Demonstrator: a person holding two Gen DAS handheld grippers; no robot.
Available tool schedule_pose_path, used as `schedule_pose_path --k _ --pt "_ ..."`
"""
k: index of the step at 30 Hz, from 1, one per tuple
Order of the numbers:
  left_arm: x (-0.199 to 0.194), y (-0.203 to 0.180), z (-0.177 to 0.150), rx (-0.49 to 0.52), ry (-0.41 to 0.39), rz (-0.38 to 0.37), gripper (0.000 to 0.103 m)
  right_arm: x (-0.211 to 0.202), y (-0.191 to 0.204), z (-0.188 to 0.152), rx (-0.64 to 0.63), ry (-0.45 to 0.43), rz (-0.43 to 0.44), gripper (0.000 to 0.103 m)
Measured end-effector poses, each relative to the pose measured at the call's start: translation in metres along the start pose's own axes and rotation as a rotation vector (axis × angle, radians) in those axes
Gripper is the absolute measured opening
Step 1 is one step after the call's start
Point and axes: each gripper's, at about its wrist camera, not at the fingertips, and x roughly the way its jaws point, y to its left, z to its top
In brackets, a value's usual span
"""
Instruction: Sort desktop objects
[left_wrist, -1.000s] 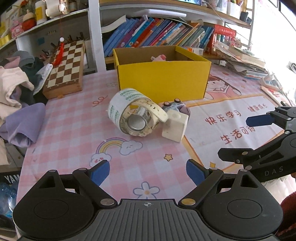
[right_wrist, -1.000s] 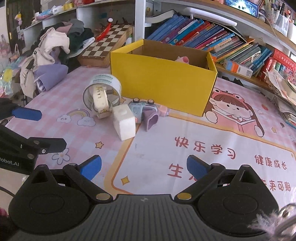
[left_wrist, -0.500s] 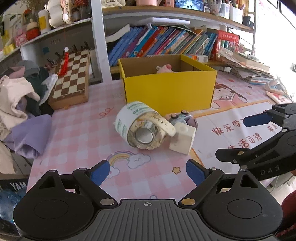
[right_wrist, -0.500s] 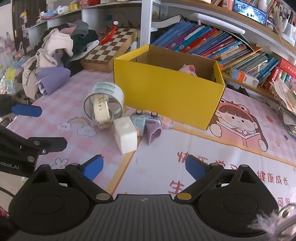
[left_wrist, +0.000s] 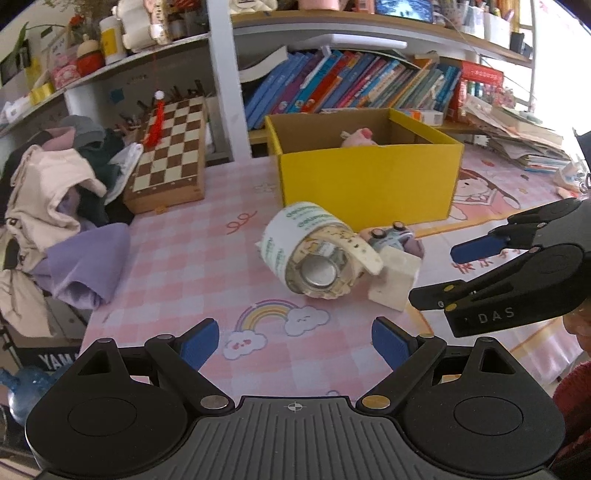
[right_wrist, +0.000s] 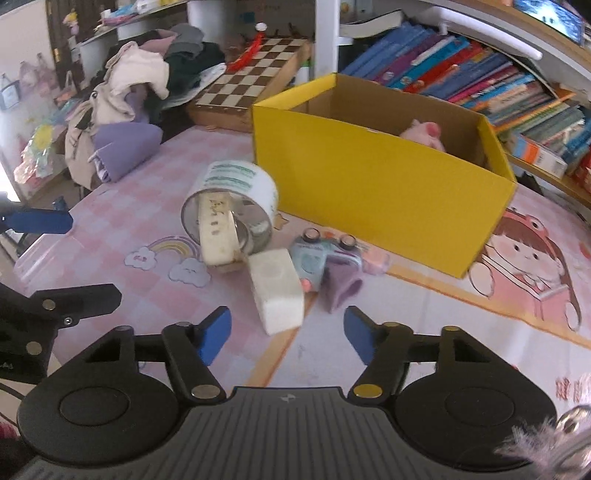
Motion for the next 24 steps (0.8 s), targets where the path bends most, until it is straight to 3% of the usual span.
schedule_pose_path --k 8,13,24 --pt "0.002 0.005 0.001 -0.011 0.014 0.028 0.092 0.024 -0.001 0.011 0.005 0.047 0.029 0.049" --pt "0.007 0.002 0.003 0.002 0.025 0.021 0.092 0.033 -0.005 0.013 0.013 0.079 0.049 0.027" --pt "0.022 -0.011 0.012 0.001 0.028 -0.042 0.092 0.01 -0.021 0.006 0.001 0.054 0.029 0.023"
